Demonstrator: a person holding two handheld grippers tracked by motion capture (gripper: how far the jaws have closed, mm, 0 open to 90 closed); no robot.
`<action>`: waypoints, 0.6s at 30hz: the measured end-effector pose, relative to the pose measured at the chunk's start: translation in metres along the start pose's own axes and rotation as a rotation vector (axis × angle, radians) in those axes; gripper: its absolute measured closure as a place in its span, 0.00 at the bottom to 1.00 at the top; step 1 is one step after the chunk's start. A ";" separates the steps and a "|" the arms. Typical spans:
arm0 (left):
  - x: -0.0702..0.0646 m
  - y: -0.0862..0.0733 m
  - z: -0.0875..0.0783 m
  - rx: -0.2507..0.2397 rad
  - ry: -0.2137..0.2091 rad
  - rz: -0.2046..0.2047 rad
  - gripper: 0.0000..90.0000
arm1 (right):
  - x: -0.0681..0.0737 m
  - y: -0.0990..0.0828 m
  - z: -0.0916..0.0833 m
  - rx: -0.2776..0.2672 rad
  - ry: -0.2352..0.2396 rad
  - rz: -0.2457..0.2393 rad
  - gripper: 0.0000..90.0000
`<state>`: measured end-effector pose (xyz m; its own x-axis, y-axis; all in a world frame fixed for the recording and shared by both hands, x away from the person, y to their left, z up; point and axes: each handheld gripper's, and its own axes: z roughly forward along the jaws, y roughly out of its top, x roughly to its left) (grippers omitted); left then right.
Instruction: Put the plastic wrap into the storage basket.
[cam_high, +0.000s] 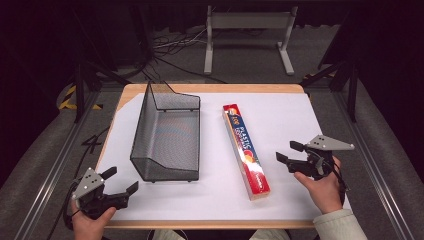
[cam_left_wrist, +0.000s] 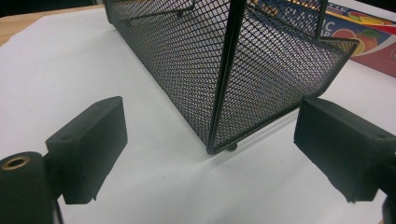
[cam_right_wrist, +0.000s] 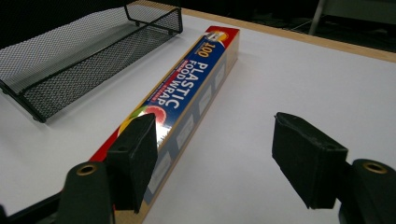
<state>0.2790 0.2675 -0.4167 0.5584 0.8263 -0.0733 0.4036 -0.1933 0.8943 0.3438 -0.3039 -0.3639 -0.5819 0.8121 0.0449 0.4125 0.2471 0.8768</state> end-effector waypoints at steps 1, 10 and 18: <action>0.000 0.000 0.000 0.000 0.003 0.003 0.12 | 0.002 0.003 0.003 0.003 0.004 -0.002 0.35; 0.001 -0.001 -0.001 0.004 0.005 0.001 0.12 | 0.016 0.021 0.021 0.008 0.017 -0.006 0.35; -0.001 -0.002 0.001 0.015 0.006 0.018 0.12 | 0.031 0.029 0.047 0.096 0.027 0.005 0.29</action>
<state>0.2786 0.2662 -0.4187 0.5616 0.8256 -0.0546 0.4046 -0.2164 0.8885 0.3710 -0.2466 -0.3598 -0.5979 0.7991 0.0632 0.4801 0.2939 0.8265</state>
